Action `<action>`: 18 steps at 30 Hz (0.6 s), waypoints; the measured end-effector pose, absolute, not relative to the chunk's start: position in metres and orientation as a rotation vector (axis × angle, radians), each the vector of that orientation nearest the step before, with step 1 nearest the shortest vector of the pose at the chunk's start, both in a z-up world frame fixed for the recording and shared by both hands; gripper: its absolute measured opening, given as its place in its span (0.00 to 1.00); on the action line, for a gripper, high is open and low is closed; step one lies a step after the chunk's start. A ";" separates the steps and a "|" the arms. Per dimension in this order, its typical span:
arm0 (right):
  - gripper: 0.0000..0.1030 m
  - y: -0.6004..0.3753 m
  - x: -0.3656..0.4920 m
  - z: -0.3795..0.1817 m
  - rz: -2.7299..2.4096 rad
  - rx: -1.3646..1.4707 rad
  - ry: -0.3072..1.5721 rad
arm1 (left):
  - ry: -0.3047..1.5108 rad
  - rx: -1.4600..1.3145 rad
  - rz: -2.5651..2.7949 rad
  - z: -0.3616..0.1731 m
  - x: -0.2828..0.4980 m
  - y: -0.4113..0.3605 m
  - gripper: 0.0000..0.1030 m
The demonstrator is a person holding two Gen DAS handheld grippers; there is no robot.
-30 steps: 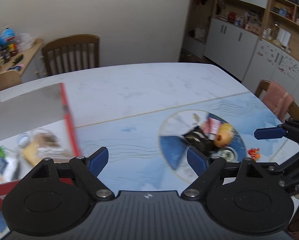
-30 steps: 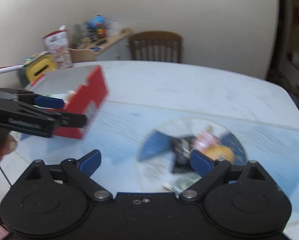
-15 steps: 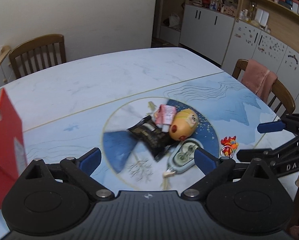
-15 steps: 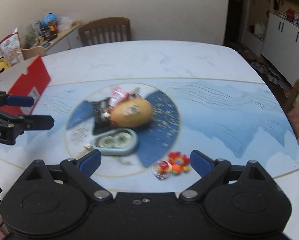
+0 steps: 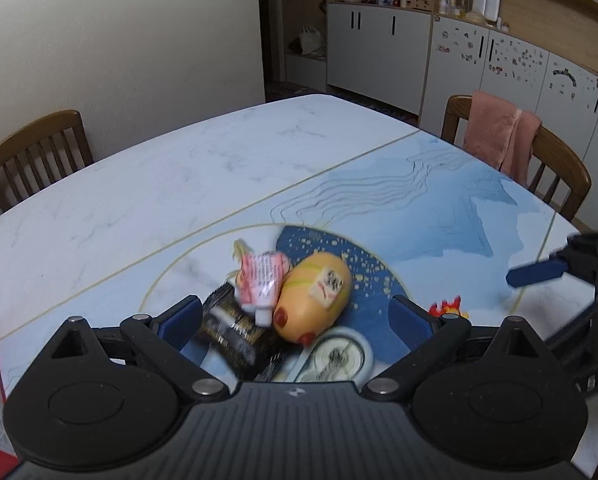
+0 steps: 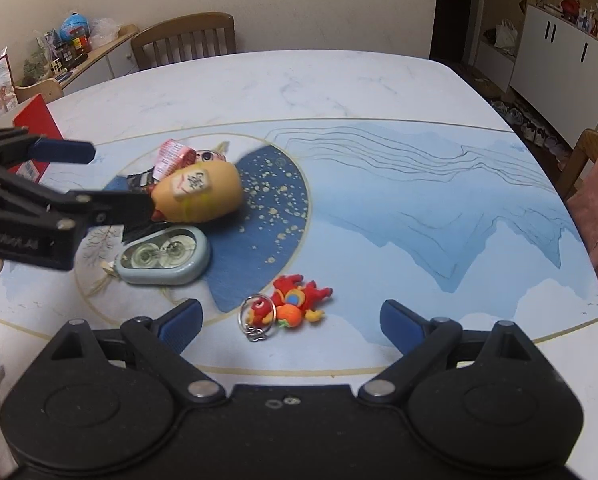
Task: Organize objects
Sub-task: 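Grasp the pink tube with the left gripper while the right grasps the red toy keychain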
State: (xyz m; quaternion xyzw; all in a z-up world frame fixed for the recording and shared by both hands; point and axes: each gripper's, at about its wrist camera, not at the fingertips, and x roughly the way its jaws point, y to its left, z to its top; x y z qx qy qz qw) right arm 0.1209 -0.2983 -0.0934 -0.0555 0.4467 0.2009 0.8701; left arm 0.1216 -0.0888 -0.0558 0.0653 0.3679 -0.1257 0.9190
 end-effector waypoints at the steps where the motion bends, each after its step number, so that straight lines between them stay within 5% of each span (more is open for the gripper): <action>1: 0.93 -0.299 0.122 -0.094 0.423 -0.113 0.935 | 0.757 0.126 -0.252 -0.055 0.126 -0.089 0.97; 18: 0.91 -0.290 0.134 -0.102 0.479 -0.134 0.937 | 0.821 0.119 -0.093 -0.071 0.186 -0.076 0.97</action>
